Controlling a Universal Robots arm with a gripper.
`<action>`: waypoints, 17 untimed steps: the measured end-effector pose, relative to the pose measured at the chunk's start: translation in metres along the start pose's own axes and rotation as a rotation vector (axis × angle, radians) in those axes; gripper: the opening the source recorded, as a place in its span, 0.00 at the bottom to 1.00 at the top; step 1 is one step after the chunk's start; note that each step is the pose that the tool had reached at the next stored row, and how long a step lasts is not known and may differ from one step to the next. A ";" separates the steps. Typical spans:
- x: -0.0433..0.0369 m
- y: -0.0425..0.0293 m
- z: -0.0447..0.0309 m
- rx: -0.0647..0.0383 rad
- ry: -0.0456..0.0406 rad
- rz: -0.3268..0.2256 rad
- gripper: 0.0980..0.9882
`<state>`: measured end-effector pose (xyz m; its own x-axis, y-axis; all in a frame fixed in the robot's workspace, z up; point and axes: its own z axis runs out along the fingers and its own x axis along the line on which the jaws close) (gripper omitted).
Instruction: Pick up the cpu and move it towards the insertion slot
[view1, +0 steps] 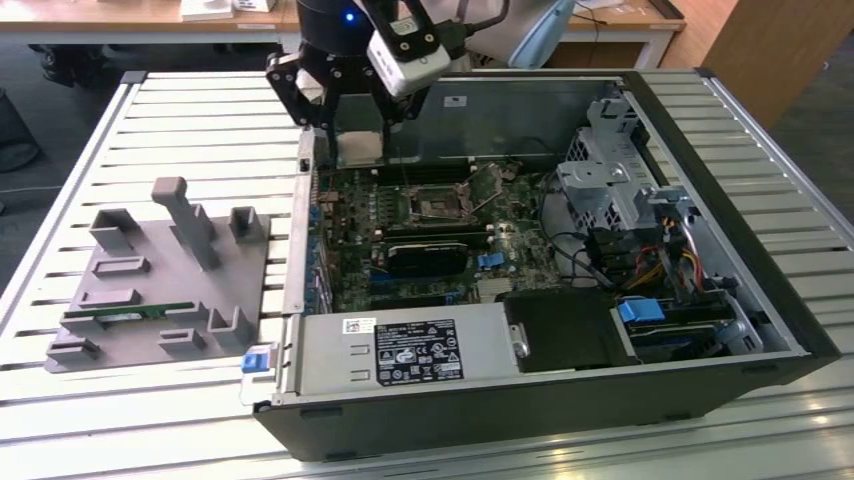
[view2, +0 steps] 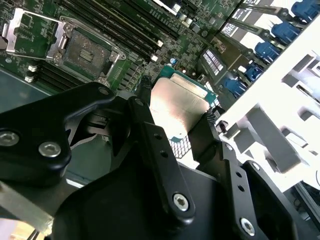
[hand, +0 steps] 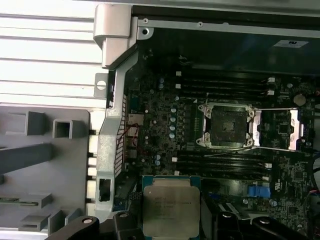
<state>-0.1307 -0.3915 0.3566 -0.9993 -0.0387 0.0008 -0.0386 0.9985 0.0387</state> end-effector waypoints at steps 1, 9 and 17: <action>-0.0015 0.0005 0.0000 0.000 0.0000 0.000 0.50; -0.0084 0.0029 0.0001 0.000 0.0001 0.000 0.50; -0.0144 0.0051 0.0002 0.000 0.0000 0.000 0.50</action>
<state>-0.1165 -0.3859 0.3567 -0.9993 -0.0386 0.0009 -0.0386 0.9985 0.0387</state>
